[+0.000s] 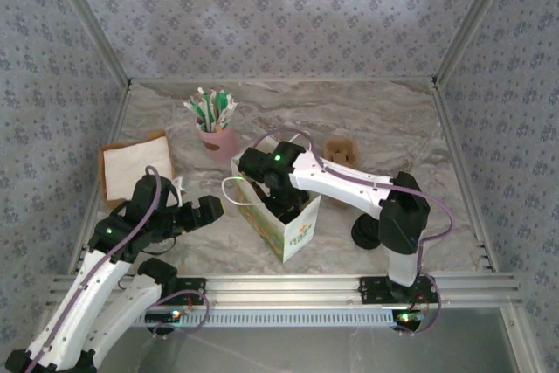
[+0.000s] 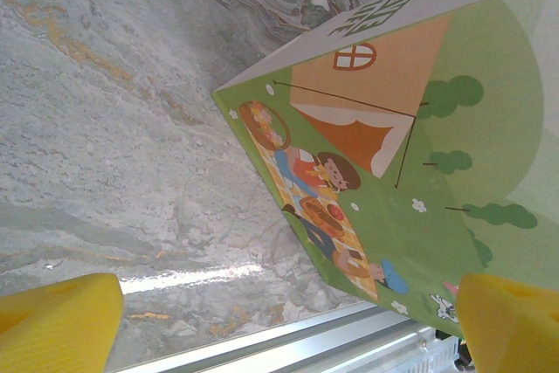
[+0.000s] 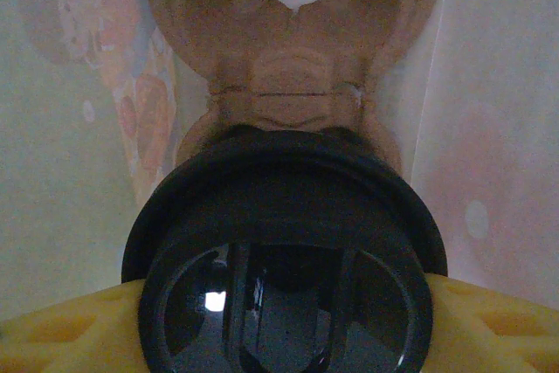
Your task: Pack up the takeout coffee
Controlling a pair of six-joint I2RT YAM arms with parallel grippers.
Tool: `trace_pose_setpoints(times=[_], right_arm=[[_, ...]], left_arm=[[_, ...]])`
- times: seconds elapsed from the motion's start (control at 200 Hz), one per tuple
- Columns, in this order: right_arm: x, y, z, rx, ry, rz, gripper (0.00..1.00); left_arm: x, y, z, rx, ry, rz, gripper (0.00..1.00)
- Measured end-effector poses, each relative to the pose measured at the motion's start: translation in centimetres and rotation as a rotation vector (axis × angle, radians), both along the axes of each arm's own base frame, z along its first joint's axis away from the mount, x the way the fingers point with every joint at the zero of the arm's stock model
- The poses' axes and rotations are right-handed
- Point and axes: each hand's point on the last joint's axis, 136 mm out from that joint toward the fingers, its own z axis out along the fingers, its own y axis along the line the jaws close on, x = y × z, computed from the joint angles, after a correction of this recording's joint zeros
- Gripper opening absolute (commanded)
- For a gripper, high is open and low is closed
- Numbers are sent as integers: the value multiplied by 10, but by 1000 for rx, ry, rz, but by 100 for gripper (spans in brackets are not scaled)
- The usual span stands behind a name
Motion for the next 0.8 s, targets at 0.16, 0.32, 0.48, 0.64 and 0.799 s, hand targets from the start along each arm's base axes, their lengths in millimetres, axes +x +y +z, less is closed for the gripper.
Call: trace_pose_setpoints(times=[0.16,0.32,0.48,0.64,0.799], right_arm=[[1,1,2,5,-4,0,71],[0,1,3,4,-3,0,74],[0,1,2,1,-3,3,74],[0,1,3,-1,-3,3,74],[0,1,3,-2,-3,3,75]], left_arm=[[0,0,1,2,-3,2,98],[1,1,4,1,-10,4,98],[1,1,4,2,-10,4,98],[1,1,4,2,-10,4,98],[1,1,4,2,-10,4,98]])
